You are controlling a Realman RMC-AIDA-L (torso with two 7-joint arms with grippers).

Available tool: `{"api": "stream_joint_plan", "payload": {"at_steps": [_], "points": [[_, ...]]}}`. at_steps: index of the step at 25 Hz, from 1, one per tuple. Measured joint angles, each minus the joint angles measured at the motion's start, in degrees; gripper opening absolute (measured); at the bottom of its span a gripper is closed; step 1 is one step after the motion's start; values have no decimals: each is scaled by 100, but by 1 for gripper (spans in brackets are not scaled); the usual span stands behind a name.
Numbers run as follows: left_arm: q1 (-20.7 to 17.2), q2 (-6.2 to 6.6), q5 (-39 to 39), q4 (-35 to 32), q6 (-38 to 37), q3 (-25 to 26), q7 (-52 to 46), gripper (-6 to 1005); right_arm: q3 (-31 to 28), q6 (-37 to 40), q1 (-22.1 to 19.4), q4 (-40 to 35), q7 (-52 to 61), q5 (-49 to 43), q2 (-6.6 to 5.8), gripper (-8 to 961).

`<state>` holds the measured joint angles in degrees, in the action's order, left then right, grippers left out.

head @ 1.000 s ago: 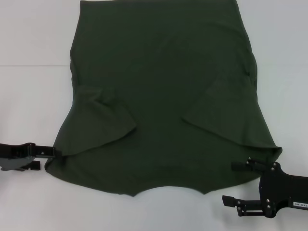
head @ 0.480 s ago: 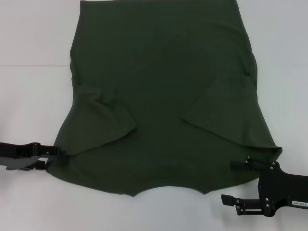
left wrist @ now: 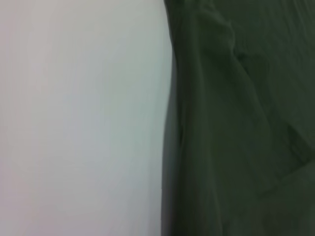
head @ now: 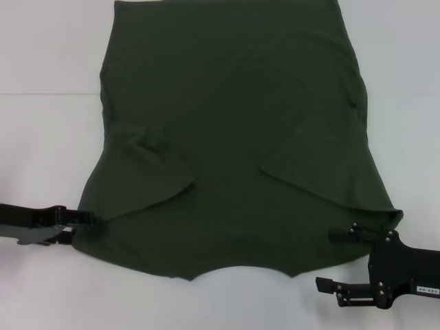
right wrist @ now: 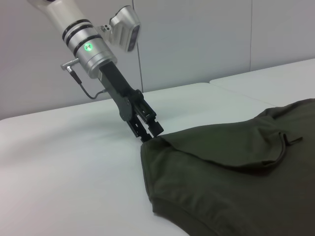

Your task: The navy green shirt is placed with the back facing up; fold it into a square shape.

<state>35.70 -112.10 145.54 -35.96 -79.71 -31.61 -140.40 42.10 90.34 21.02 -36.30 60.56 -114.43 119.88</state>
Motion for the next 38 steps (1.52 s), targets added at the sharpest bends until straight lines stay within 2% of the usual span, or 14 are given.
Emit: {"api": "stream_joint_plan", "payload": {"at_steps": [11, 18, 24, 34, 38], "points": [[117, -65, -5, 57, -45, -55, 13, 753, 0, -22, 6, 1, 8, 0, 0, 941], [167, -69, 1, 36, -21, -345, -38, 741, -1, -63, 23, 0, 8, 0, 0, 942], [166, -75, -12, 36, 145, -353, -100, 730, -7, -63, 25, 1, 8, 2, 0, 942], [188, -75, 1, 55, 200, -387, -111, 275, -11, -24, 32, 1, 19, 6, 6, 942], [177, -79, -3, 47, 206, -390, -83, 124, -16, -20, 41, 0, 142, 15, 6, 941]]}}
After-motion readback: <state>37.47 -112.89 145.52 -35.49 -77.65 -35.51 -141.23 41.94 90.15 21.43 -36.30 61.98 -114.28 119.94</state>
